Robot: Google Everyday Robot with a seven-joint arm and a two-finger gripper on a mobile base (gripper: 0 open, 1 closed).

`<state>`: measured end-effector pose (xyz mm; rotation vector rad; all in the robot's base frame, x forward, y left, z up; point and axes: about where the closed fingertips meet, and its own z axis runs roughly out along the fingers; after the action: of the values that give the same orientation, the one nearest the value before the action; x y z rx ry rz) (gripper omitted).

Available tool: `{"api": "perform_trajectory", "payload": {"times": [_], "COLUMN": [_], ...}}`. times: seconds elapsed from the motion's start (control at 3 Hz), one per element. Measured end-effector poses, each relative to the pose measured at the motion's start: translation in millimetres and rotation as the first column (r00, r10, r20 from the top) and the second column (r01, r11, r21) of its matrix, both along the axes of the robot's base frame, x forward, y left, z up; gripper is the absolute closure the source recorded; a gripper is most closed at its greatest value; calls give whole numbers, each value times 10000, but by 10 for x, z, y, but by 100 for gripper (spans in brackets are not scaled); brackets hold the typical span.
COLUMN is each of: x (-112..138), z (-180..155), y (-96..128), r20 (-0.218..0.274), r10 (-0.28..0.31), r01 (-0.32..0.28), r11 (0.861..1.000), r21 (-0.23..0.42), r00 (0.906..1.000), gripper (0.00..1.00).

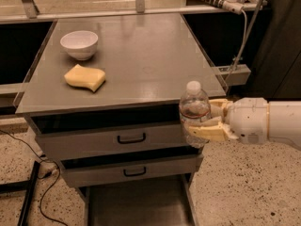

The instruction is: Place water bottle into bottom drawer

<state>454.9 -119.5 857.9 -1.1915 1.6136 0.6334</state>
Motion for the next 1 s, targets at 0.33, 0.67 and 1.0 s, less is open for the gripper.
{"api": "perform_trajectory", "payload": {"times": [0.33, 0.67, 1.0], "x": [0, -7, -46], "z": [0, -316, -822], "y": [0, 54, 67], "r20": [-1, -481, -977], "r10": [0, -81, -495], "r01": [0, 80, 464], "r11": [10000, 10000, 9983], "r21": [0, -30, -340], "r00": [10000, 9988, 9940], "gripper": [100, 100, 100]}}
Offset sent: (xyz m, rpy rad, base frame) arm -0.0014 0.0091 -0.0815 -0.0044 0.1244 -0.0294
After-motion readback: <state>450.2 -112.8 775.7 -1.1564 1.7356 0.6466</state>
